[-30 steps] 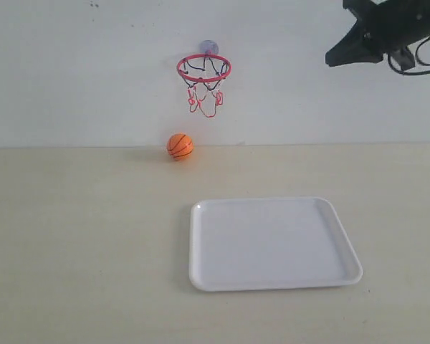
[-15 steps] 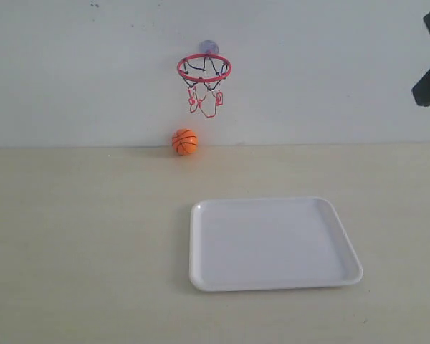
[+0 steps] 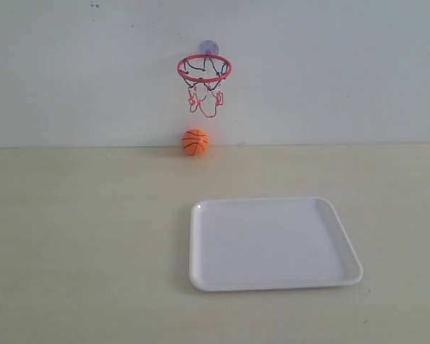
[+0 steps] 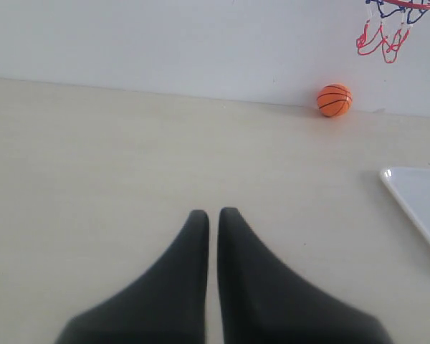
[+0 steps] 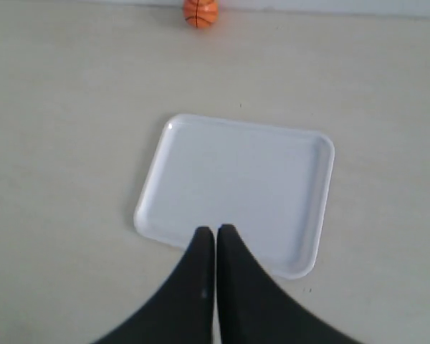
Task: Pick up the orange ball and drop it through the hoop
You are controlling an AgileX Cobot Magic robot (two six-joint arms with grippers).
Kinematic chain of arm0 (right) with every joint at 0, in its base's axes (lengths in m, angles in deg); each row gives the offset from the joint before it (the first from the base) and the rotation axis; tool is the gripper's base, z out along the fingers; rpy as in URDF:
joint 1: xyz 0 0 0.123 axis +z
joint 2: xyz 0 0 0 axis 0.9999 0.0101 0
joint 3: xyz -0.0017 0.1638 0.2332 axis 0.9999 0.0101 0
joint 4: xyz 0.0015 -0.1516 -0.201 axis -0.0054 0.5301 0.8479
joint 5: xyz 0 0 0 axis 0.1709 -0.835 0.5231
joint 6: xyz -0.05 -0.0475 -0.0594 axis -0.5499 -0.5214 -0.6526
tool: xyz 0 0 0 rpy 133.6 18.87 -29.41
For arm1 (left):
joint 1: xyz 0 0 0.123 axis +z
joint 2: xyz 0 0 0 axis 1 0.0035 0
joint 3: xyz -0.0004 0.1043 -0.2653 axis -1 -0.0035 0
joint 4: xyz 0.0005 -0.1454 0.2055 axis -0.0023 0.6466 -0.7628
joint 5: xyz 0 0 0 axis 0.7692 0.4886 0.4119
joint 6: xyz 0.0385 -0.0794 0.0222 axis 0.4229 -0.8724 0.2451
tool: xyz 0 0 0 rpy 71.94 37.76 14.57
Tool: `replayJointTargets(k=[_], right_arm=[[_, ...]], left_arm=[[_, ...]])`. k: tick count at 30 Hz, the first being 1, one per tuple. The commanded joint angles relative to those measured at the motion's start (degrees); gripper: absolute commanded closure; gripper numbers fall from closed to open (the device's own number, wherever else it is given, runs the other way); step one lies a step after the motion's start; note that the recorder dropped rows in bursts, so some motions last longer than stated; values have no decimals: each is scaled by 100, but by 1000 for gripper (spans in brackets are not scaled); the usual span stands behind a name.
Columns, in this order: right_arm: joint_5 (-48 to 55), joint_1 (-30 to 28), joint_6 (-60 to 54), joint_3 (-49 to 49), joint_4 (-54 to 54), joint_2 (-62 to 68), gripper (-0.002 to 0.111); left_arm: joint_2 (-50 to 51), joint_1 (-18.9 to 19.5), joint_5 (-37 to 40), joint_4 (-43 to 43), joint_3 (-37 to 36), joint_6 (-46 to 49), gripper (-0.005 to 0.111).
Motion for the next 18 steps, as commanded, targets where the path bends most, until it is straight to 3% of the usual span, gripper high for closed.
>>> replayJointTargets(k=[1,4,9,13,18], right_arm=[[-442,-9,110,41,-157,-669,109],[-949,-9,-59,468,-169,-1258,109],[-3347,-9,-233,2259,-213,-2291,109],[-5283,-9,-222,4246,-213,-3297,109],[-6664,-9,-85,6792,-224,-4618,109]], left_arm=[[-15,-24,1,-20,-17,-37,103],[-15,-24,1,-20,-17,-37,103],[-15,-24,1,-20,-17,-37,103],[-15,-24,1,-20,-17,-37,103],[-15,-24,1,-20,-17,-37,103]])
